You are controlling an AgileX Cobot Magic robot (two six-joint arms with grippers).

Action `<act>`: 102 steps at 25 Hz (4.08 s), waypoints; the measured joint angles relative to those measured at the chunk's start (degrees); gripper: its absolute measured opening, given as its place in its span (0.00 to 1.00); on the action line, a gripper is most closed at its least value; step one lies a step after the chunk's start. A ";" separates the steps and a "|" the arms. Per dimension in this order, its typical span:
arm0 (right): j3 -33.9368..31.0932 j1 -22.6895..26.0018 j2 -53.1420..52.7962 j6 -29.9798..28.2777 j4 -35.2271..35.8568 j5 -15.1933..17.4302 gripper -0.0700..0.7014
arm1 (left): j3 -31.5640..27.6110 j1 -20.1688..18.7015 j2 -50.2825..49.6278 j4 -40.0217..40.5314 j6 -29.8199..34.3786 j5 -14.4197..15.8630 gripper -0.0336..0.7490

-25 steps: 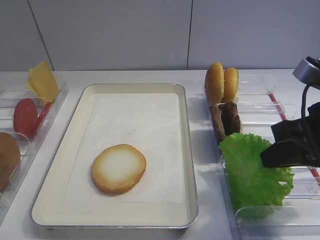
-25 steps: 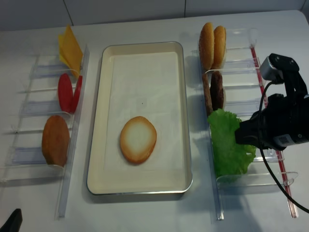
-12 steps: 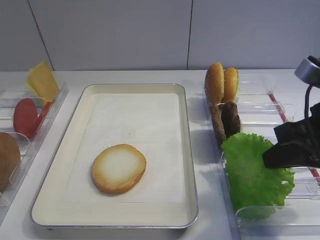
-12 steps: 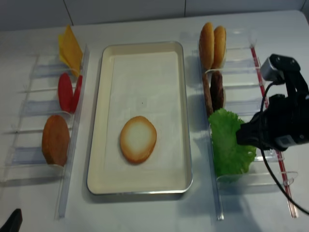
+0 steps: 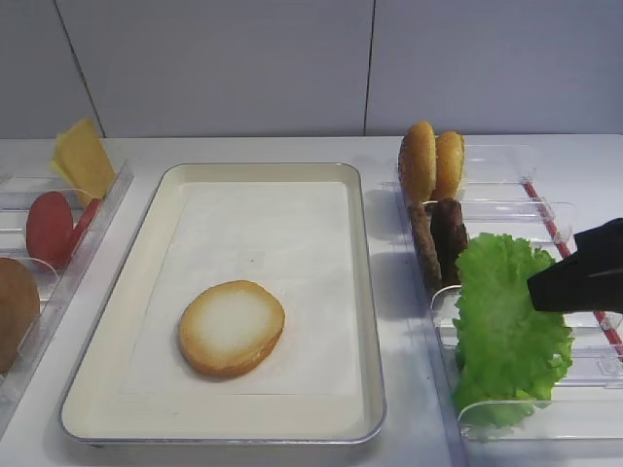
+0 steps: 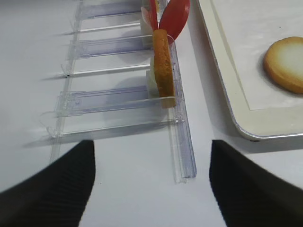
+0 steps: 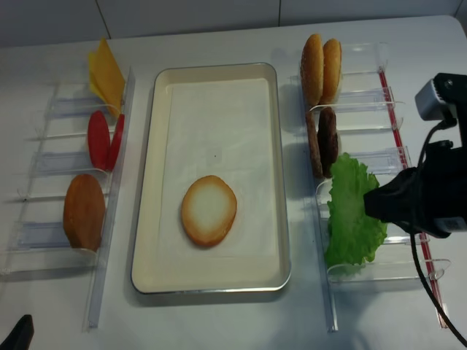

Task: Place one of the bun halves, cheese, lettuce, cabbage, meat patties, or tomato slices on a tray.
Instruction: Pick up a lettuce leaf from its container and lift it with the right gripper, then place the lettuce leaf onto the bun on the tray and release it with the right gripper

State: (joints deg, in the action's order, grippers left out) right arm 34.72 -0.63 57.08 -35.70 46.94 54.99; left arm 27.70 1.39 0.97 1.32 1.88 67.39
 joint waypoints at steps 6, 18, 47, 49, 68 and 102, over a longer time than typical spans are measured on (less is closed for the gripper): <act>2.11 0.00 -4.48 2.03 0.11 2.74 0.14 | 0.00 0.00 0.00 0.00 0.00 0.00 0.65; 17.47 0.00 -4.85 8.18 0.11 5.92 0.14 | 0.00 0.00 0.00 0.00 0.00 0.00 0.65; 18.07 -29.26 13.20 23.09 -8.14 -10.08 0.14 | 0.00 0.00 0.00 0.00 0.00 0.00 0.64; 18.29 -32.67 16.51 23.31 -8.14 -12.58 0.14 | 0.00 0.00 0.00 0.00 0.00 0.00 0.64; 40.67 -45.97 44.18 24.74 -7.94 -15.05 0.14 | 0.00 0.00 0.00 0.00 0.00 0.00 0.63; 42.07 -46.16 48.26 53.03 -39.95 -10.49 0.14 | 0.00 0.00 0.00 0.00 0.00 0.00 0.62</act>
State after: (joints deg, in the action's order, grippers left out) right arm 76.80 -46.79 105.34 17.32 6.99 44.49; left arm 27.70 1.39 0.97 1.32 1.88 67.39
